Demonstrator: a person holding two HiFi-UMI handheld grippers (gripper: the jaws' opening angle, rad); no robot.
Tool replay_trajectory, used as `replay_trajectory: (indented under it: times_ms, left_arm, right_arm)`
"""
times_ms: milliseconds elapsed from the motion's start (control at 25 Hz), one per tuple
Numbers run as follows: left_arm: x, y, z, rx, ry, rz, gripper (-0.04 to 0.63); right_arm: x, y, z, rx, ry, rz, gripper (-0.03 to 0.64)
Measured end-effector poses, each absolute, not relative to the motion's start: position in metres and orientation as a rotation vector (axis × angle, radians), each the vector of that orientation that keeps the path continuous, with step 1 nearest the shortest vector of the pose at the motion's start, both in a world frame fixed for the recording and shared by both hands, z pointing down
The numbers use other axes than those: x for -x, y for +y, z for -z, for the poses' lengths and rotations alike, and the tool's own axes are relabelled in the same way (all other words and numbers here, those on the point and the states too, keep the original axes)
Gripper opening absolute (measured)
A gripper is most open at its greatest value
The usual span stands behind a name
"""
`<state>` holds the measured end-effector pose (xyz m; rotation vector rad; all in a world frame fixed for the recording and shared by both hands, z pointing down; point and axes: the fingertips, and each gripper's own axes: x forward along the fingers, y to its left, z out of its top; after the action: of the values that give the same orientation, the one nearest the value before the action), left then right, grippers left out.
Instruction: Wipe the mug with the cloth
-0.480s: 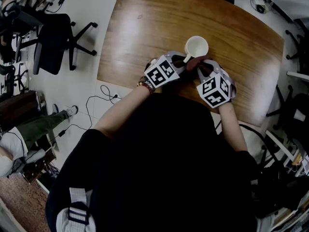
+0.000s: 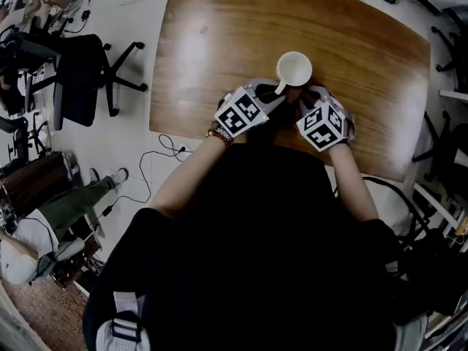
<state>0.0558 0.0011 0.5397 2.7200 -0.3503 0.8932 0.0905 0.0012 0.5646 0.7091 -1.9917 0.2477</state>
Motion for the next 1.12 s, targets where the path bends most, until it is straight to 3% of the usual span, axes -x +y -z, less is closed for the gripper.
replay_trajectory:
  times_ms: [440, 1120]
  left_arm:
    - [-0.027, -0.013, -0.539, -2.675, -0.396, -0.877, 0.083]
    - [-0.019, -0.024, -0.541, -2.645, -0.498, -0.925, 0.08]
  right_arm:
    - [-0.11, -0.015, -0.515, -0.778, -2.017, -0.181, 0.054]
    - [-0.114, -0.031, -0.557, -0.748, -1.968, -0.218, 0.054]
